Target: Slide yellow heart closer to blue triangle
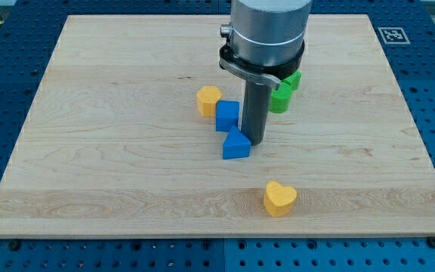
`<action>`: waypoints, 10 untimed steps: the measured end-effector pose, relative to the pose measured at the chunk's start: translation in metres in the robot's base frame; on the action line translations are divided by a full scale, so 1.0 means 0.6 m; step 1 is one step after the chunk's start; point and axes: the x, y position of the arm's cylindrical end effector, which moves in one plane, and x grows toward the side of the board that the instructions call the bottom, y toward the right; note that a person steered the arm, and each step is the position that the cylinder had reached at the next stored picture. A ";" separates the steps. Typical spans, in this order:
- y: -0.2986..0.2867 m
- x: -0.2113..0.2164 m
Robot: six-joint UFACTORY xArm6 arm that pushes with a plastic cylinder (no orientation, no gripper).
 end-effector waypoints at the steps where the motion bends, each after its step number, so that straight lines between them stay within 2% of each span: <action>1: -0.003 0.000; 2: 0.016 0.007; 3: 0.079 0.055; 4: 0.103 0.110; 6: 0.102 0.215; 8: 0.097 0.218; 10: 0.052 0.216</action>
